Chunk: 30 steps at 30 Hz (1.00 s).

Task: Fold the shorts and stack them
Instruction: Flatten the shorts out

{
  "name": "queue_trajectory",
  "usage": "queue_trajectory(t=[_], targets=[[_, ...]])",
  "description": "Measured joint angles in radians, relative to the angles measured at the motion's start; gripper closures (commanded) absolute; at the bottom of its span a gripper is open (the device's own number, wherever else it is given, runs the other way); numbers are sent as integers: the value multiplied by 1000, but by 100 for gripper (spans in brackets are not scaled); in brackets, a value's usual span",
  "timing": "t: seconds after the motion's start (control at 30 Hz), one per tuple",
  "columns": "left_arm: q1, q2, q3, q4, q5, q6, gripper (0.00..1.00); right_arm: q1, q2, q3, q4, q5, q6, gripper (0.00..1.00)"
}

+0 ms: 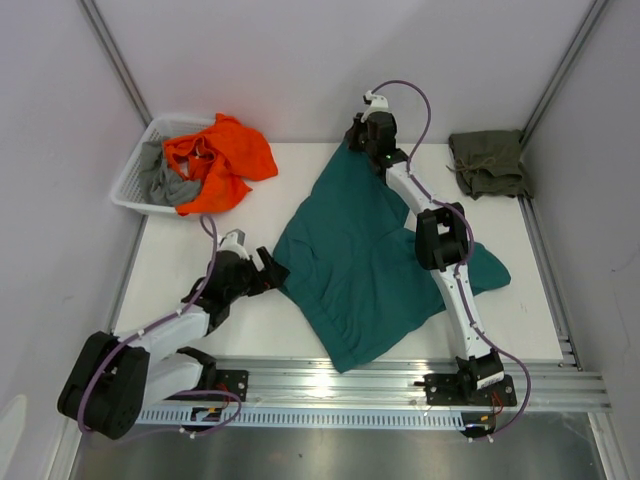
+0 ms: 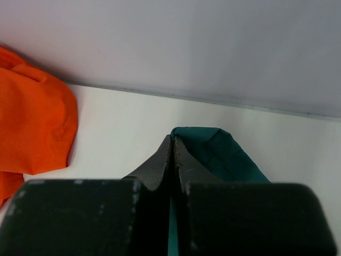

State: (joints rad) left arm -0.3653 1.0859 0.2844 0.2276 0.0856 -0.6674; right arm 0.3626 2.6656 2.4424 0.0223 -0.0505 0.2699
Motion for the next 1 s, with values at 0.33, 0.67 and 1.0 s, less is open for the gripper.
queue_trajectory(t=[0.33, 0.67, 1.0], targets=[[6, 112, -16, 172, 95, -80, 15, -5, 4, -7, 18, -2, 11, 100], [30, 304, 18, 321, -19, -164, 61, -11, 13, -73, 147, -1, 67, 100], [151, 397, 100, 379, -37, -181, 78, -20, 76, -71, 386, -8, 195, 100]])
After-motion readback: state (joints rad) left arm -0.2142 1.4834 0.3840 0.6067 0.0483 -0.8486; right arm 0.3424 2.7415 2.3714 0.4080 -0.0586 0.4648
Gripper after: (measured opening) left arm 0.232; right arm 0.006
